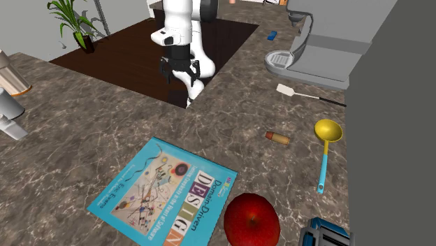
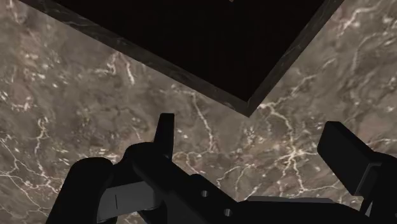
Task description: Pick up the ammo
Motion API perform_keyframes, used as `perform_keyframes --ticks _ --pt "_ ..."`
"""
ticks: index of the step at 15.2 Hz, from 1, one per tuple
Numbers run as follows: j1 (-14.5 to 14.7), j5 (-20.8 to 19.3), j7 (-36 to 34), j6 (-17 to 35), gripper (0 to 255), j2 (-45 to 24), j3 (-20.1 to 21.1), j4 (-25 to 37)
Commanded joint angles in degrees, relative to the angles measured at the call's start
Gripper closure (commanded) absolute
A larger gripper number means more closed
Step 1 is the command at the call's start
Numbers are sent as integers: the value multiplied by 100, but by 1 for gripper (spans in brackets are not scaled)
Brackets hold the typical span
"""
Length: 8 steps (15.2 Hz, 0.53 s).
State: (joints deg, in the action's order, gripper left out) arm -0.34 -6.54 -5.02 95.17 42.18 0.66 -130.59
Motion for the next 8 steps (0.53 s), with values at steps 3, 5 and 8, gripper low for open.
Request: perform_keyframes --ticks 3,5,8 --pt "137 35 237 122 0 -439 1 282" --pt "271 74 475 216 0 -868 9 581" --pt "459 141 832 308 0 -1495 44 1058"
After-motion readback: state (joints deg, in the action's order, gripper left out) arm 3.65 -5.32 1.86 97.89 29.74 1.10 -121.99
